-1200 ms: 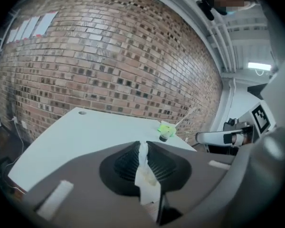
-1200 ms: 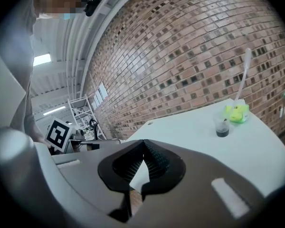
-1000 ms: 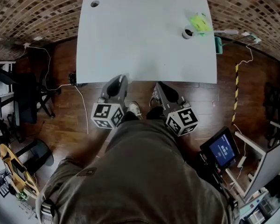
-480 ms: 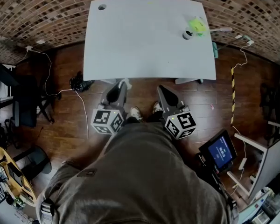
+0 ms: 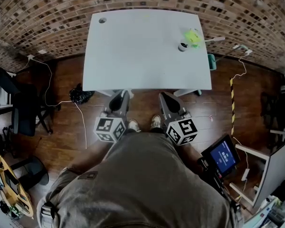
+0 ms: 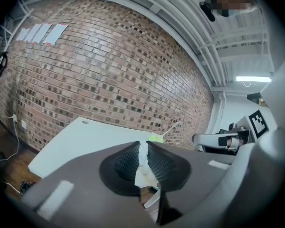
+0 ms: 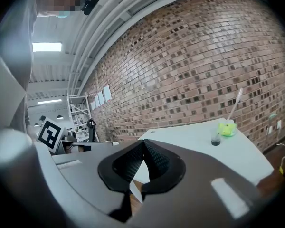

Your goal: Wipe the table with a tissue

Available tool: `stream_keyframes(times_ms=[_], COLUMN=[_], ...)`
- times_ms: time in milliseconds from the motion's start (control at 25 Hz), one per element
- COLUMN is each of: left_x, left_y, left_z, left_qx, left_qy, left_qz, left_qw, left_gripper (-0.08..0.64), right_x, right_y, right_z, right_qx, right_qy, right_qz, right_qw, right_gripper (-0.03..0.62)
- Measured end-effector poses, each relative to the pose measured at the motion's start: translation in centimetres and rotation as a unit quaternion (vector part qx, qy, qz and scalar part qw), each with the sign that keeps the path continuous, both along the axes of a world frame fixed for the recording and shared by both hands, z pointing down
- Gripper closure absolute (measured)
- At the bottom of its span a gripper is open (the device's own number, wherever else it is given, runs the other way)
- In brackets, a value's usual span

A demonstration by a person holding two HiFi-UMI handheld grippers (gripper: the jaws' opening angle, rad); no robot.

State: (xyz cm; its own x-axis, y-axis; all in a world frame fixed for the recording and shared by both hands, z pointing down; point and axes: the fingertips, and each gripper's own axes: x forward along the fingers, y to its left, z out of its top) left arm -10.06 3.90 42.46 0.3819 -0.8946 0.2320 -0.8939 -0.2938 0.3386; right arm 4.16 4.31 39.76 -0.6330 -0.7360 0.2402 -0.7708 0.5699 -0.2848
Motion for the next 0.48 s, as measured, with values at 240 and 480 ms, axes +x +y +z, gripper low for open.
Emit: stream_keyframes(times_ms=[240, 480], left_x=[1.2, 1.7], left_y=[0.5, 0.7], left_z=[-0.2, -0.1], left_qx=[0.000, -0.005], left_qy=[-0.004, -0.008], left_qz=[0.004, 0.000], left_qw=[1.0000, 1.0000], left_gripper=[0.520, 0.520], right_x=[1.1, 1.7], right_y=[0.3, 0.4], right_z=[0.0, 0.3], right_qx=[0.001, -0.001], right_qy=[-0.002, -0.008], right_qz=[0.002, -0.001], right_qw=[1.000, 1.000], right_gripper=[0.581, 0.581])
